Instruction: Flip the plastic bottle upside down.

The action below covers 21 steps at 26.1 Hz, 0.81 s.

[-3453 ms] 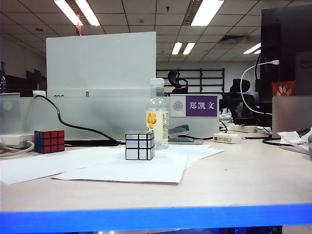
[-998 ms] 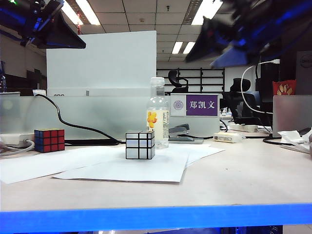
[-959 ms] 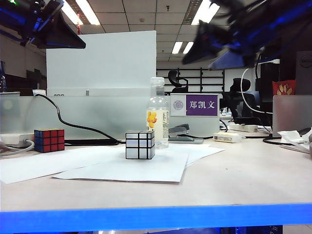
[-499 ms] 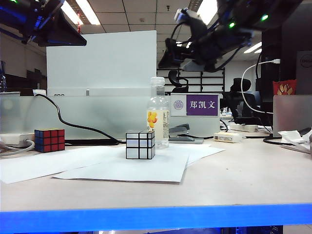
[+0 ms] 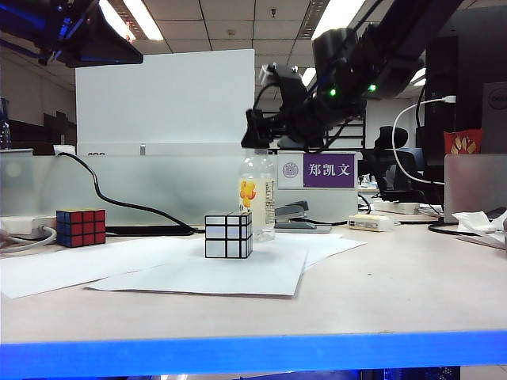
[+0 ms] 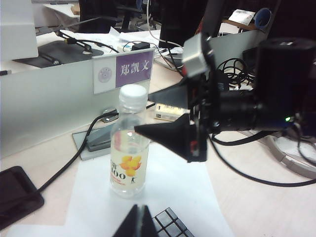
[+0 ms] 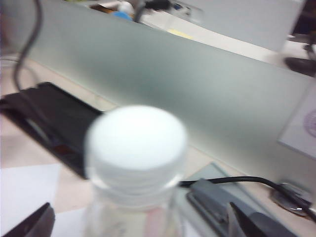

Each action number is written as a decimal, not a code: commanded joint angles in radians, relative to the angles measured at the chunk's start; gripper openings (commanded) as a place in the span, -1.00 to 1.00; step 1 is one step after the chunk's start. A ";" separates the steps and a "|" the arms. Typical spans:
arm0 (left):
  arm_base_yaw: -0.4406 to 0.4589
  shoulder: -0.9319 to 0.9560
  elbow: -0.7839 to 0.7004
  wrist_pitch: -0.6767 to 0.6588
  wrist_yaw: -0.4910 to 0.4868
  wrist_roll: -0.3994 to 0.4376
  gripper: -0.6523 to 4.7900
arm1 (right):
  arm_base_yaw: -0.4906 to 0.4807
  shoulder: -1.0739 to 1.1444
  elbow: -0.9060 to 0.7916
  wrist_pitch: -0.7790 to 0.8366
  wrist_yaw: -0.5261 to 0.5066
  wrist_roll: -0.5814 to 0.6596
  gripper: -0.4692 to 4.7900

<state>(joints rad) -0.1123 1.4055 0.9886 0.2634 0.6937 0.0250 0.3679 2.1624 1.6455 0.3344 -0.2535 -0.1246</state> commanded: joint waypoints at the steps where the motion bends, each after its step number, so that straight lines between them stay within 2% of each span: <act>1: 0.002 -0.003 0.006 0.039 0.006 -0.019 -0.77 | 0.002 0.018 0.020 0.055 0.016 -0.006 1.00; 11: 0.002 -0.003 0.006 0.081 0.007 -0.058 -0.77 | 0.018 0.084 0.107 0.053 -0.010 0.049 1.00; 16: 0.002 -0.003 0.006 0.121 0.011 -0.087 -0.77 | 0.031 0.097 0.106 0.057 0.031 0.049 1.00; 17: 0.002 -0.003 0.006 0.122 0.010 -0.087 -0.77 | 0.032 0.097 0.105 0.060 0.042 0.049 0.62; 18: 0.002 -0.003 0.006 0.123 0.011 -0.090 -0.77 | 0.032 0.097 0.105 0.063 0.047 0.049 0.00; 20: 0.002 -0.003 0.006 0.124 0.011 -0.093 -0.77 | 0.032 0.097 0.105 0.065 0.046 0.049 -0.55; 21: 0.002 -0.003 0.006 0.126 0.011 -0.094 -0.77 | 0.032 0.097 0.105 0.063 0.046 0.050 -0.69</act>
<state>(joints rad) -0.1116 1.4063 0.9886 0.3710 0.6971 -0.0650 0.3977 2.2654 1.7493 0.3775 -0.2096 -0.0753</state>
